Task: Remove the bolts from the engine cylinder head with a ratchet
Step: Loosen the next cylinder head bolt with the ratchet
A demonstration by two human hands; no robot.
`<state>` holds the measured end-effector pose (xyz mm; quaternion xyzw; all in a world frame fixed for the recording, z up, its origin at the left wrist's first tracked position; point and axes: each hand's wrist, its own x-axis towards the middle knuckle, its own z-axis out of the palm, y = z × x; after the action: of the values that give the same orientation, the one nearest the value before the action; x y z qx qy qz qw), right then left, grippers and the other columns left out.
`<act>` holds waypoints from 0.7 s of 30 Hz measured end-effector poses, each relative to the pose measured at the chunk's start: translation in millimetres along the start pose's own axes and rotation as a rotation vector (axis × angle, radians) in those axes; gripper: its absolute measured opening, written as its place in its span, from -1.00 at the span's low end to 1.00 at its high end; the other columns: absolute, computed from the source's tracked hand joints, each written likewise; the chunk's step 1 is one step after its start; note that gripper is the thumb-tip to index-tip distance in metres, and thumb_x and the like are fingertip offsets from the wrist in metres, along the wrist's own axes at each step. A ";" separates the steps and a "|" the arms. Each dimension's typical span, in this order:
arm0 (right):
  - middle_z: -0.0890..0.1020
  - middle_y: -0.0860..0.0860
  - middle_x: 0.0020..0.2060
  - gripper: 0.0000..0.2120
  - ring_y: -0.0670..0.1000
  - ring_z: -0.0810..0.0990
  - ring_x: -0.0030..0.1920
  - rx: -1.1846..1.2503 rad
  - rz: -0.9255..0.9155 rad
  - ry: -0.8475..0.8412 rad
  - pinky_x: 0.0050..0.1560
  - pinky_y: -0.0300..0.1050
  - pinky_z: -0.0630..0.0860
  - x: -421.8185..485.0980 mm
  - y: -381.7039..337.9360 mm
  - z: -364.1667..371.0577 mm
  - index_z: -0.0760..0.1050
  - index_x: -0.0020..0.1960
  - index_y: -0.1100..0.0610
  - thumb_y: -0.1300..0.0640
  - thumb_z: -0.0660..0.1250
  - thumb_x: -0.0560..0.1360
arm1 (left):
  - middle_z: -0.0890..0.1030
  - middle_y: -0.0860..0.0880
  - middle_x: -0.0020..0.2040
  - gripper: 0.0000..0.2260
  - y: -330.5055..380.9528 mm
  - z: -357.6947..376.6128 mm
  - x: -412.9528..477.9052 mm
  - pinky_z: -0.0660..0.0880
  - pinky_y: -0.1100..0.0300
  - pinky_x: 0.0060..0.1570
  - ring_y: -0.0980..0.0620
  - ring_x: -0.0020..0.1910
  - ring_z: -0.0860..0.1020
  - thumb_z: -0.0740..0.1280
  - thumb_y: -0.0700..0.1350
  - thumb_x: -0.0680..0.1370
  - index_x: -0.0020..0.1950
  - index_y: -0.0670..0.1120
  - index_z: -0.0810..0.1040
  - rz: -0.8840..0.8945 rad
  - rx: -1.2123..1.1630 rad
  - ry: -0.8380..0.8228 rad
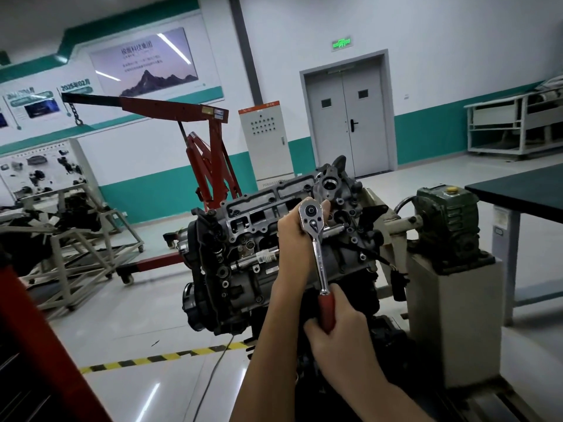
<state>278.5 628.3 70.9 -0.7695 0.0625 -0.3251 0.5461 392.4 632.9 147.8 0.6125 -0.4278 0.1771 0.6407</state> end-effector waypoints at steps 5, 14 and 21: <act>0.45 -0.06 -0.44 -0.67 -0.15 0.45 -0.51 -0.452 -0.164 -0.280 -0.43 -0.32 0.40 40.9 -4.1 -107.7 0.39 -0.21 -0.07 0.35 0.35 0.36 | 0.31 0.18 -0.51 -0.56 0.2 -0.6 6.0 0.24 0.36 -0.39 0.21 -0.46 0.23 0.35 -0.19 0.56 -0.45 0.09 0.27 -0.032 0.018 -0.056; 0.46 -0.03 -0.47 -0.77 -0.11 0.50 -0.46 -0.374 -0.134 -0.029 -0.43 -0.37 0.41 25.6 5.4 -84.5 0.46 -0.15 0.04 0.33 0.40 0.35 | 0.37 0.19 -0.50 -0.59 -1.6 3.5 5.1 0.25 0.32 -0.39 0.21 -0.46 0.27 0.34 -0.23 0.56 -0.42 0.09 0.33 -0.006 0.039 -0.028; 0.47 0.04 -0.42 -0.78 -0.16 0.41 -0.53 -0.003 0.014 -0.028 -0.50 -0.38 0.33 5.1 1.2 -12.2 0.42 -0.03 0.08 0.32 0.32 0.39 | 0.28 0.18 -0.49 -0.56 -2.5 2.3 4.7 0.24 0.29 -0.36 0.19 -0.41 0.20 0.35 -0.15 0.56 -0.44 0.14 0.29 -0.020 0.002 -0.029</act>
<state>275.8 615.8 74.4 -0.7743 0.0610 -0.3104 0.5481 396.2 628.9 149.6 0.6201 -0.4307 0.1621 0.6354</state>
